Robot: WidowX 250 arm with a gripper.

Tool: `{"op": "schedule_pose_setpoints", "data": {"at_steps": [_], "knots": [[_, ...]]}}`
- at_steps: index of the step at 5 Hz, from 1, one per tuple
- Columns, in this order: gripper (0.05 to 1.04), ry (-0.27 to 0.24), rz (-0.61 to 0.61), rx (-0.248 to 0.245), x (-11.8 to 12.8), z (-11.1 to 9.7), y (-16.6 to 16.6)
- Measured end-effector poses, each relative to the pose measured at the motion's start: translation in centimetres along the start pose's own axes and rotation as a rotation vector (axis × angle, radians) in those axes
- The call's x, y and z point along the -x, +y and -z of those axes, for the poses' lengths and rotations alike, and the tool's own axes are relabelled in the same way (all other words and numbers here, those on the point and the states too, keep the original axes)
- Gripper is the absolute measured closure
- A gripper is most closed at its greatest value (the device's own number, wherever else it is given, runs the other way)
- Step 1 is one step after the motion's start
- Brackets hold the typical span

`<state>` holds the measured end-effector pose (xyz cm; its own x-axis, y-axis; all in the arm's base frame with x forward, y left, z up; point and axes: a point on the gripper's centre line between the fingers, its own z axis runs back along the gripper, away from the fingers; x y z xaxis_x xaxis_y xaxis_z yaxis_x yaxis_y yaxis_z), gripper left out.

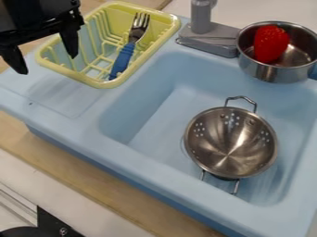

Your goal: Move the fork in the lower left side of the sink

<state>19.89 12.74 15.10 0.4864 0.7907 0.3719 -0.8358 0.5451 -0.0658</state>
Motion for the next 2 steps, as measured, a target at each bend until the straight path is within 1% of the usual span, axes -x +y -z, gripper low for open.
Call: {"op": "schedule_pose_setpoints", "data": {"at_steps": [1, 2], "knots": [[0.082, 0.020, 0.007, -0.005, 0.4, 0.4, 0.1], [0.082, 0.056, 0.105, 0.009, -0.6, 0.7, -0.7]]}}
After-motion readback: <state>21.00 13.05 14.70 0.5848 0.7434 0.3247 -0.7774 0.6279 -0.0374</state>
